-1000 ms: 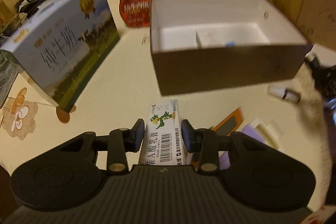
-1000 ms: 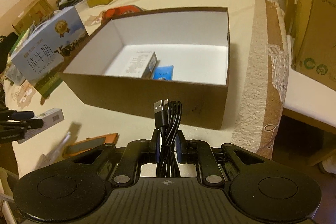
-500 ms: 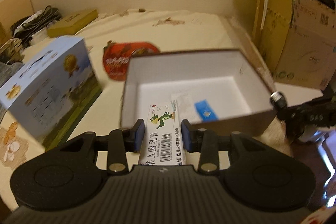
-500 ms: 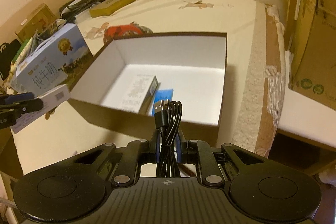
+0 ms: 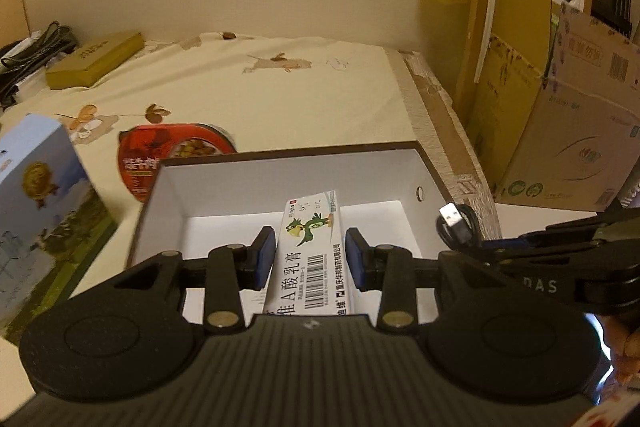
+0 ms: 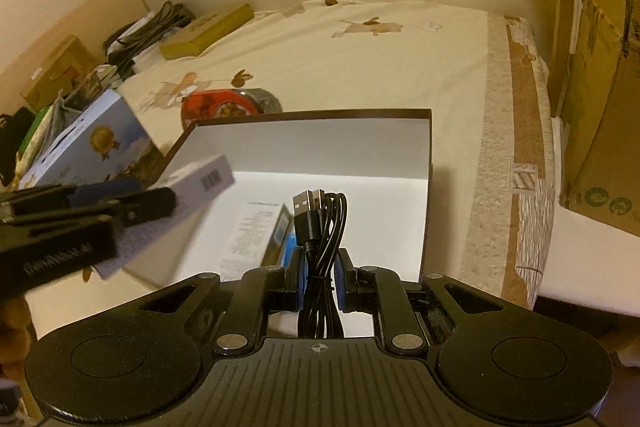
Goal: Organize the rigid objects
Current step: 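Lower the cable and ointment box into the brown box and open both grippers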
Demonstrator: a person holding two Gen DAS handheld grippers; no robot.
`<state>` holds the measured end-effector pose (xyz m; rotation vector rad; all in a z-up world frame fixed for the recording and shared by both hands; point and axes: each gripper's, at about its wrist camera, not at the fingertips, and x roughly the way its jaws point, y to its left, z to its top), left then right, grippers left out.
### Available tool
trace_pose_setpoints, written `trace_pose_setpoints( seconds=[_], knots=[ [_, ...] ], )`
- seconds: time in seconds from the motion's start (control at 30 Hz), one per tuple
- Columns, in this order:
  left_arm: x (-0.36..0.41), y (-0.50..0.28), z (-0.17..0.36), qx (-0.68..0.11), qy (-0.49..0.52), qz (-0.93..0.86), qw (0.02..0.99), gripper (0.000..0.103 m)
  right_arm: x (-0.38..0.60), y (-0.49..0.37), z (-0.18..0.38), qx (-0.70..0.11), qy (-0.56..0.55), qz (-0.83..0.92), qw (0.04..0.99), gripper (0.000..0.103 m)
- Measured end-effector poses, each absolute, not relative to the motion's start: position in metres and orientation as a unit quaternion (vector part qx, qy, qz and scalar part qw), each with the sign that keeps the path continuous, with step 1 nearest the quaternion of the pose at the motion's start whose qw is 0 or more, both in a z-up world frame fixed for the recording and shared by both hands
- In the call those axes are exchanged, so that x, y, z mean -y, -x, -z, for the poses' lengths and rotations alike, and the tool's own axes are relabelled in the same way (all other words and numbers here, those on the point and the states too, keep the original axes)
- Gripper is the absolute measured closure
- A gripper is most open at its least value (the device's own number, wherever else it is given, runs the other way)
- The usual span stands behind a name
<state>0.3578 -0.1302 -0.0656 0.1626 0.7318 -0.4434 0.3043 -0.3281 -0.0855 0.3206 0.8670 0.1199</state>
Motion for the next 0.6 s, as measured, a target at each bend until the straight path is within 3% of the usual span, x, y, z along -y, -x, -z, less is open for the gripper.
trace_pose_setpoints(
  seconds=[0.37,0.47,0.6],
  knots=[
    [0.162,-0.386,0.116,-0.391,-0.086,0.198,0.895,0.069,0.337,-0.331,0.116,-0.446,-0.166,-0.037,0.879,0.092],
    [0.164,-0.393,0.124,-0.406,-0.081,0.191,0.89,0.057,0.342,-0.332,0.122,-0.453,-0.176,-0.033,0.873,0.092],
    [0.159,-0.39,0.127,-0.408,-0.09,0.184,0.89,0.057,0.345,-0.33,0.124,-0.455,-0.176,-0.032,0.872,0.092]
  ],
)
